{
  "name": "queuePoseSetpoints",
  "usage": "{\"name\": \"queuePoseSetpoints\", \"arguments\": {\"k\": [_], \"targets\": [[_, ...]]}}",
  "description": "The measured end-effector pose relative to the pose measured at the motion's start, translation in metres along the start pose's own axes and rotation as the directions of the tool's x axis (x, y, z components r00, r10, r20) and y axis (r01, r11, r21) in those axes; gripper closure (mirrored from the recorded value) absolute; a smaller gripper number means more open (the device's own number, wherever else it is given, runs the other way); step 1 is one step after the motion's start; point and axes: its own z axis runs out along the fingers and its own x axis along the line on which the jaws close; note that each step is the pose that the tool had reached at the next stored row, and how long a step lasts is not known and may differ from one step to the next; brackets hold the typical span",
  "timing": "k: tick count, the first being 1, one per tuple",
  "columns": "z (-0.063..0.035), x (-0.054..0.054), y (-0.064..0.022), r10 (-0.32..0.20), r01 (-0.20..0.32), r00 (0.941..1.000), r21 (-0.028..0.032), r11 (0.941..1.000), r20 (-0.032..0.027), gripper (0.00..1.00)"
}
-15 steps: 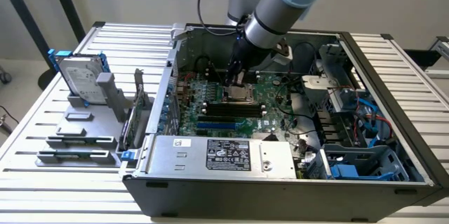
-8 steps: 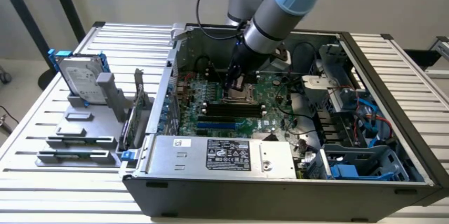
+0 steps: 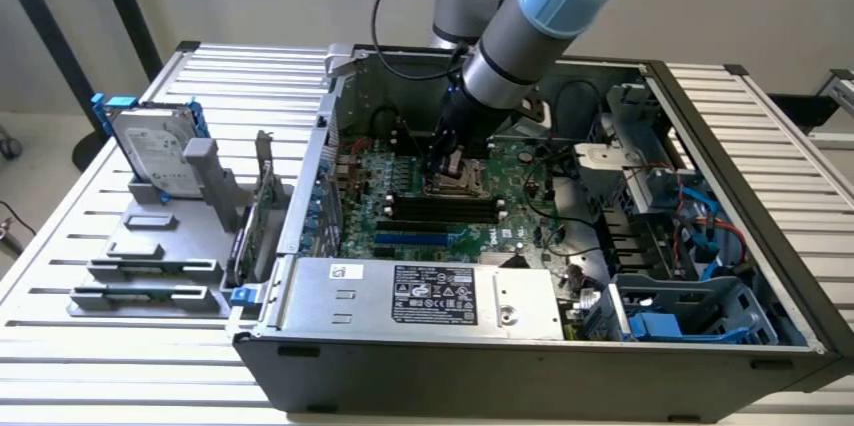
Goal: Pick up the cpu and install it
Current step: 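Close the cpu cover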
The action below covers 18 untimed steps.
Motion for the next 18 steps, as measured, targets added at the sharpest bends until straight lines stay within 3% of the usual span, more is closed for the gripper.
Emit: {"name": "queuePoseSetpoints", "arguments": {"k": [2,6,8,15,18], "targets": [[-0.0001,0.0,-0.0001,0.0,0.0,1.0,-0.0002,1.0,-0.001,0.89],[-0.007,-0.001,-0.0045,-0.003,0.003,0.9999,0.0009,1.0,-0.0101,0.89],[-0.0079,-0.002,-0.0095,-0.005,0.005,0.9999,0.0025,1.0,-0.0143,0.89],[-0.0074,-0.007,-0.0337,-0.012,0.013,0.9992,0.0079,0.9999,-0.0378,0.89],[-0.0091,-0.007,-0.0386,-0.014,0.014,0.999,0.0087,0.9999,-0.0418,0.89]]}}
